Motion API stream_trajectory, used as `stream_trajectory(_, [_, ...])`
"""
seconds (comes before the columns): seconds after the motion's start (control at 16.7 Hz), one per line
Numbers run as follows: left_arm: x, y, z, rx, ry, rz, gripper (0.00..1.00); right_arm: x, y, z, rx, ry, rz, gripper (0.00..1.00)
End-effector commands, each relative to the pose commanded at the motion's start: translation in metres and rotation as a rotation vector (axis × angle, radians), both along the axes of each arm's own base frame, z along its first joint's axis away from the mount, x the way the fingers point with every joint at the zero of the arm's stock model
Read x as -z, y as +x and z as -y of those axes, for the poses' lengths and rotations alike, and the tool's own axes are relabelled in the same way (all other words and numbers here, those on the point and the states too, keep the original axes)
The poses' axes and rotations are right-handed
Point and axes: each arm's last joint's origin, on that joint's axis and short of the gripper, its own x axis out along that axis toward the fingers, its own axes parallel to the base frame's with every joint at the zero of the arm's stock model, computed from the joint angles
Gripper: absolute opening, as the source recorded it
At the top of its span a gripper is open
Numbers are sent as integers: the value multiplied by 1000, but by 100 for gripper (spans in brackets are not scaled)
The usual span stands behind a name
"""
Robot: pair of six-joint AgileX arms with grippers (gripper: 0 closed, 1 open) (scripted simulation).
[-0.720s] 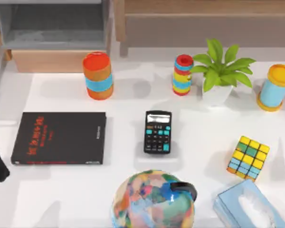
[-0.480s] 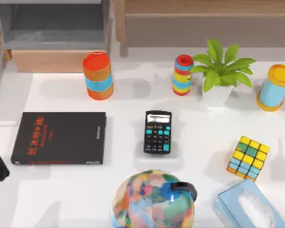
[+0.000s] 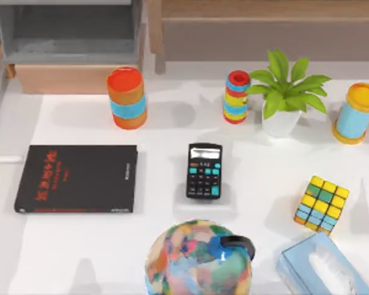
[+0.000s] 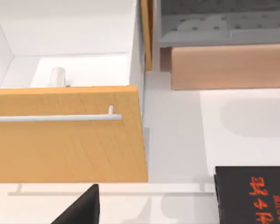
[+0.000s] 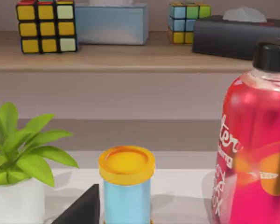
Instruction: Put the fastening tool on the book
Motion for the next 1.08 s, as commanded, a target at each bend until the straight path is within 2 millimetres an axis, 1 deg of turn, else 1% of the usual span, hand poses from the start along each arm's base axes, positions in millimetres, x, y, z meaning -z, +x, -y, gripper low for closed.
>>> stream_trajectory(0.12, [-42, 22, -7, -17, 20, -117, 100, 0, 0, 0, 0, 0, 0, 100])
stream_trajectory(0.18, [-63, 37, -12, -25, 29, -172, 100, 0, 0, 0, 0, 0, 0, 100])
stream_trajectory(0.3, [-99, 76, -24, -38, 42, -284, 100, 0, 0, 0, 0, 0, 0, 100])
stream_trajectory(0.36, [-112, 100, -32, -43, 44, -341, 100, 0, 0, 0, 0, 0, 0, 100])
stream_trajectory(0.42, [-121, 126, -41, -47, 44, -402, 100, 0, 0, 0, 0, 0, 0, 100])
stream_trajectory(0.48, [-124, 153, -51, -49, 41, -466, 100, 0, 0, 0, 0, 0, 0, 100])
stream_trajectory(0.54, [-122, 180, -62, -51, 36, -530, 100, 0, 0, 0, 0, 0, 0, 100])
stream_trajectory(0.6, [-116, 207, -73, -53, 28, -593, 100, 0, 0, 0, 0, 0, 0, 100])
stream_trajectory(0.66, [-105, 231, -85, -54, 19, -654, 100, 0, 0, 0, 0, 0, 0, 100])
stream_trajectory(0.78, [-75, 273, -108, -54, -3, -772, 100, 0, 0, 0, 0, 0, 0, 100])
stream_trajectory(0.9, [-38, 304, -129, -52, -29, -872, 100, 0, 0, 0, 0, 0, 0, 100])
stream_trajectory(0.96, [-18, 316, -138, -51, -42, -913, 100, 0, 0, 0, 0, 0, 0, 100])
stream_trajectory(1.08, [19, 333, -153, -50, -68, -977, 100, 0, 0, 0, 0, 0, 0, 100])
